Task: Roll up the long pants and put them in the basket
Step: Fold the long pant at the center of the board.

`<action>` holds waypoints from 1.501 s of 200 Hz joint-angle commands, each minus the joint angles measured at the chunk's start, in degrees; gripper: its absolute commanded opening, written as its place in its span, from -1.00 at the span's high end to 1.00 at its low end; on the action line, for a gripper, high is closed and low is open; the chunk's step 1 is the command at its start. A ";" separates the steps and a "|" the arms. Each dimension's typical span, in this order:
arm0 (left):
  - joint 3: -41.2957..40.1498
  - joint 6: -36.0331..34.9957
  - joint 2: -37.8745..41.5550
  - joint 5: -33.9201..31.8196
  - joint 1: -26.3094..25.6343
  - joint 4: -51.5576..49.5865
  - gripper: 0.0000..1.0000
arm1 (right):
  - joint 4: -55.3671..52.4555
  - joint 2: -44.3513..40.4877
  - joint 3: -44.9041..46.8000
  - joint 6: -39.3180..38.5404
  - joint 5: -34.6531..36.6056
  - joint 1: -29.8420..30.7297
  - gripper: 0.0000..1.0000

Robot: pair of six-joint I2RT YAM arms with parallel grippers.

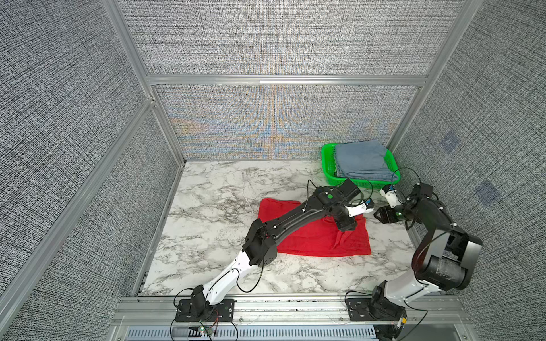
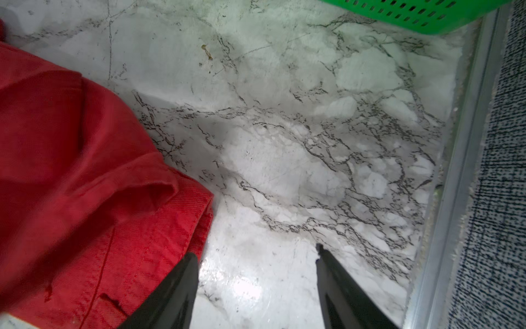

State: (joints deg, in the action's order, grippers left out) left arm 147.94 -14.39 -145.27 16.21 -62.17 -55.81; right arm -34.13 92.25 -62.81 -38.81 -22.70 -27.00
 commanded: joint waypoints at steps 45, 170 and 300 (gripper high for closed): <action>1.10 4.60 6.87 -7.16 3.34 2.66 -0.99 | -0.95 -0.71 -0.04 -1.08 -1.81 -0.08 -0.38; -57.66 2.98 45.55 -10.74 35.81 11.48 -0.99 | -9.45 -1.99 -1.16 -10.47 1.65 18.93 -0.41; -72.29 1.20 52.43 -4.87 49.10 18.81 -0.99 | -13.25 8.46 -10.72 -1.58 5.29 37.55 -0.39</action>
State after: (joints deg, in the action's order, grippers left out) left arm 76.07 -13.08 -93.12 9.61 -13.13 -39.94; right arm -46.44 102.19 -74.76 -41.10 -17.78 10.02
